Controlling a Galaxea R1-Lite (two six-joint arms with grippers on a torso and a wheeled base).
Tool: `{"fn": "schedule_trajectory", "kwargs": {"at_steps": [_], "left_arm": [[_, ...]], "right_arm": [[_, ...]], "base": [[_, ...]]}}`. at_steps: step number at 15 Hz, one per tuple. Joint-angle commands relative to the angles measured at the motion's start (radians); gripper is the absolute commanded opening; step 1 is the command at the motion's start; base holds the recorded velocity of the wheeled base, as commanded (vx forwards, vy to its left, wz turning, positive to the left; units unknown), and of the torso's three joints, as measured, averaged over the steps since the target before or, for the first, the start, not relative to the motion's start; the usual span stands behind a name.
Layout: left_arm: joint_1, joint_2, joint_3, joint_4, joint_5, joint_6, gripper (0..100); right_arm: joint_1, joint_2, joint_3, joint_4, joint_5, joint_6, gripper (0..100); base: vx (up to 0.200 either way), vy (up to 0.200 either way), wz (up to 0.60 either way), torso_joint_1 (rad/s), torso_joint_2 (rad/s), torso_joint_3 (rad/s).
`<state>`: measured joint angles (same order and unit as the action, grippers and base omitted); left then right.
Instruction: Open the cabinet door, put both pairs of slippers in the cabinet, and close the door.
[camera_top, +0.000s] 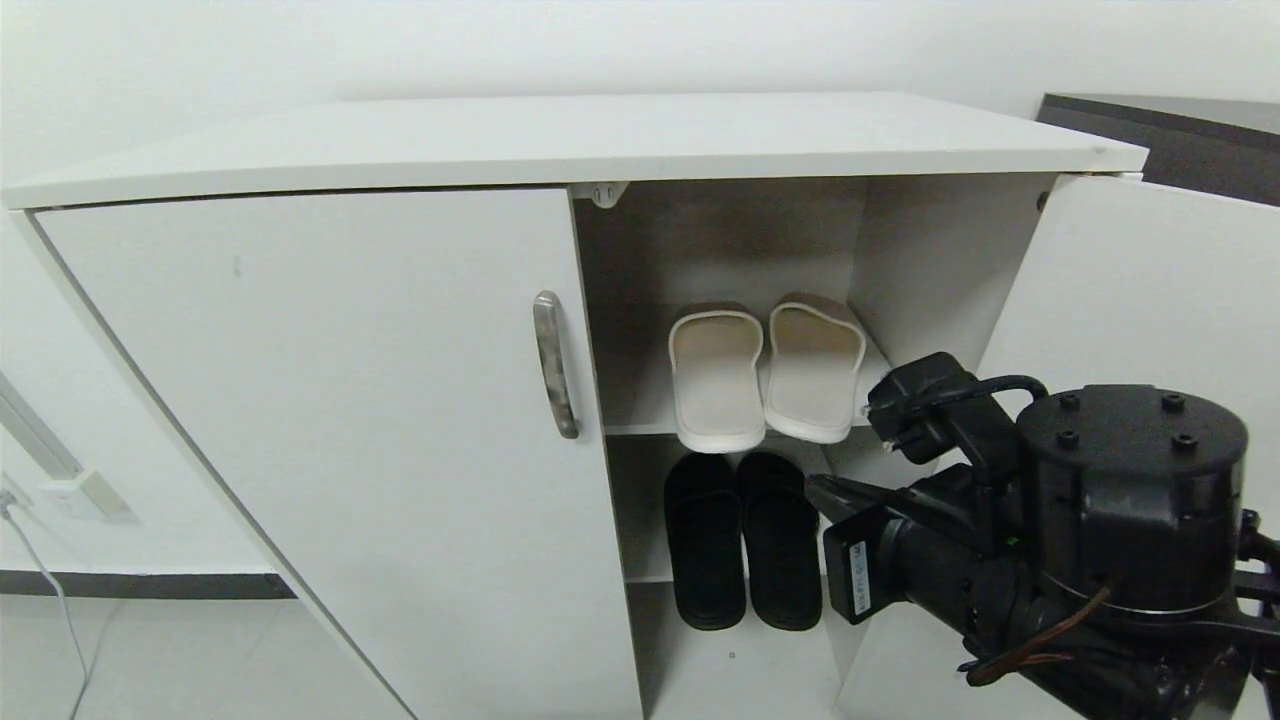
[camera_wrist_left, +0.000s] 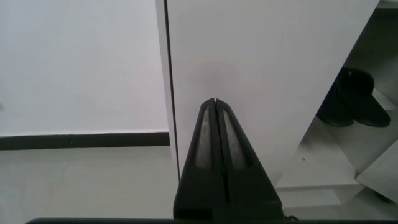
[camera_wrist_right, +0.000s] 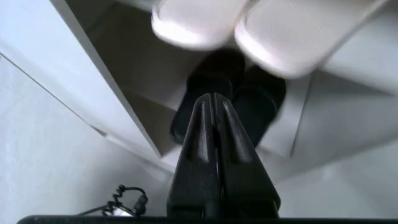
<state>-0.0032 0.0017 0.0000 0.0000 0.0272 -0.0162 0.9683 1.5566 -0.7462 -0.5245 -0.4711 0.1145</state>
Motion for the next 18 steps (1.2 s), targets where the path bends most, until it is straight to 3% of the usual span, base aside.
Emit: {"fn": "schedule_trajectory", "kwargs": {"at_steps": [1,18], "left_arm": [[0.0,0.001,0.0,0.0,0.0,-0.001,0],[0.0,0.0,0.0,0.0,0.0,-0.004,0]], "right_arm": [[0.001,0.014,0.005,0.0,0.0,-0.001,0],[-0.006,0.025,0.057,-0.002,0.028,-0.001,0]], "base": [[-0.2,0.0,0.0,0.002,0.0,-0.002],[-0.188,0.0,0.0,0.001,0.0,0.002]]}}
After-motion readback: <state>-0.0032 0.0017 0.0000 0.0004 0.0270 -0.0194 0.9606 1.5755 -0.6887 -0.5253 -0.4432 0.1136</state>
